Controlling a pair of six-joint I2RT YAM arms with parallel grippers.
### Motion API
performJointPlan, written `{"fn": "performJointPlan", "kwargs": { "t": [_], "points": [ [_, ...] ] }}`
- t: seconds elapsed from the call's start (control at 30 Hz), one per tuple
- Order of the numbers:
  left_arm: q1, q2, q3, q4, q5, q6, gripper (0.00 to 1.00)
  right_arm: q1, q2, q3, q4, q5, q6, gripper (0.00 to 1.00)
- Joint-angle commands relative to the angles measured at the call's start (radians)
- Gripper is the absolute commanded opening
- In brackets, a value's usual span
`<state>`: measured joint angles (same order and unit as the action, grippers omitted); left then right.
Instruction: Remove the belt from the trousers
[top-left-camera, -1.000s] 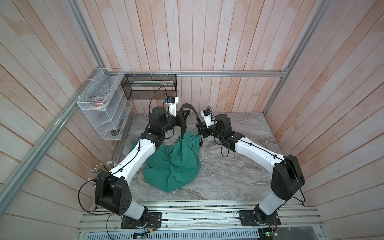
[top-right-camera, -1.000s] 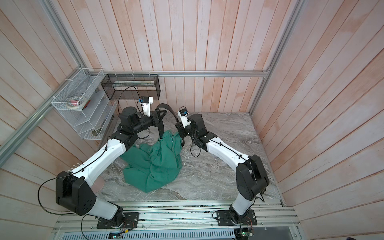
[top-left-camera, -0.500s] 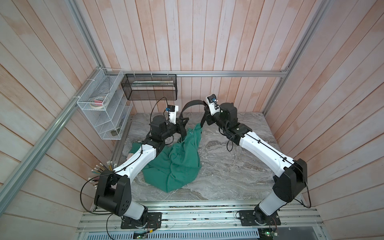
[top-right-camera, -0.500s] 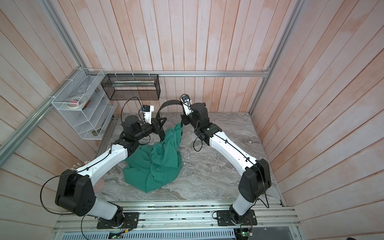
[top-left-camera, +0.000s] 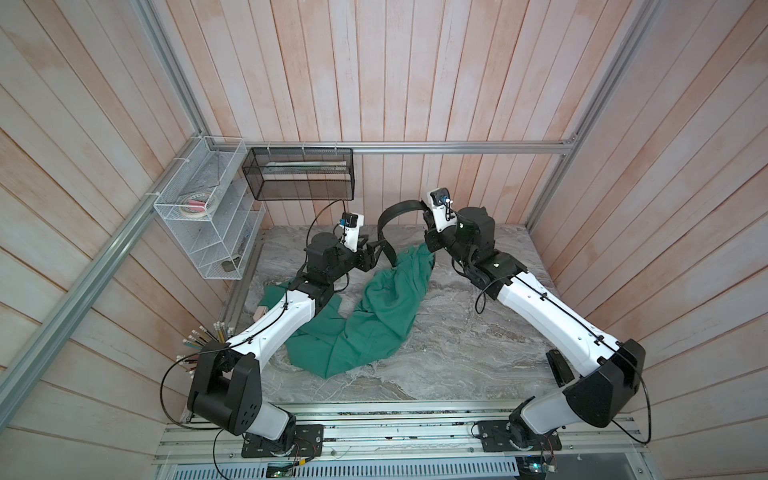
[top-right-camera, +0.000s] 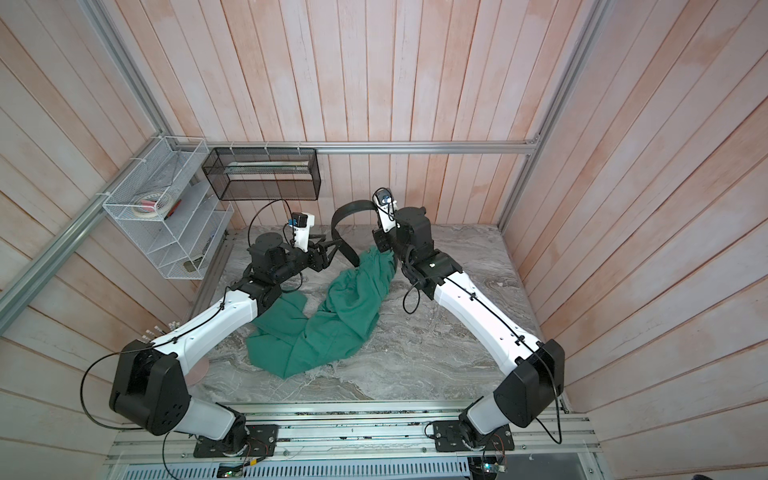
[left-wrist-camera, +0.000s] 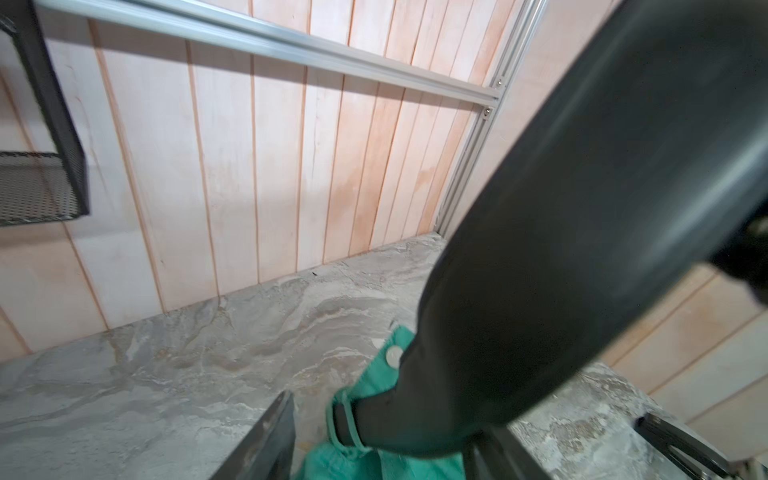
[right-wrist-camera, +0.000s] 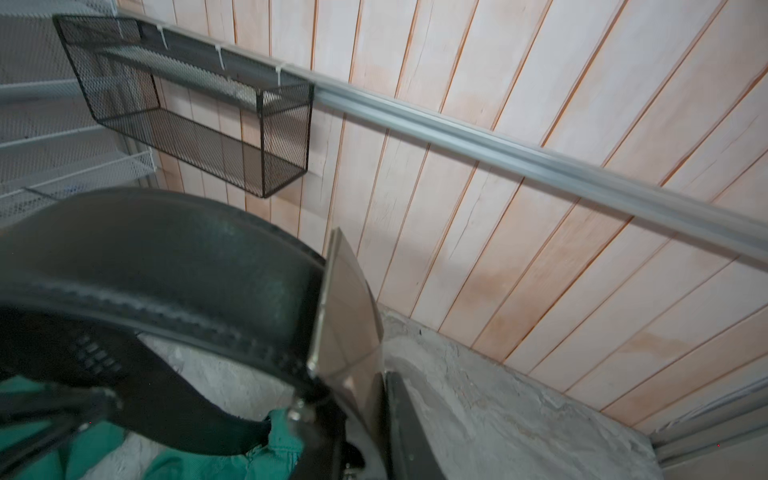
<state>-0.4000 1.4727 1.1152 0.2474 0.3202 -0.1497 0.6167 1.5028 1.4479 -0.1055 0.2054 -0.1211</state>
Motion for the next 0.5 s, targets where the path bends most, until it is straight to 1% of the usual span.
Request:
{"fn": "performJointPlan", "kwargs": {
  "t": [0.0,0.13,0.23,0.33,0.47],
  "points": [
    [-0.015,-0.06,0.025,-0.022,-0.07,0.109,0.64,0.002,-0.039,-0.039,-0.029,-0.029,0.07,0.0],
    [-0.1,-0.02,0.164,-0.172,-0.11,0.312,0.64,0.001,-0.03,-0.057,-0.078,-0.053,0.06,0.0],
    [-0.156,0.046,0.268,-0.289,-0.13,0.426,0.65,0.001,-0.026,-0.059,-0.093,-0.082,0.051,0.0],
    [-0.19,0.102,0.335,-0.357,-0.171,0.493,0.65,0.001,-0.026,-0.062,-0.101,-0.1,0.045,0.0],
    [-0.198,0.14,0.369,-0.372,-0.162,0.5,0.65,0.0,-0.034,-0.077,-0.102,-0.126,0.045,0.0]
  ]
}}
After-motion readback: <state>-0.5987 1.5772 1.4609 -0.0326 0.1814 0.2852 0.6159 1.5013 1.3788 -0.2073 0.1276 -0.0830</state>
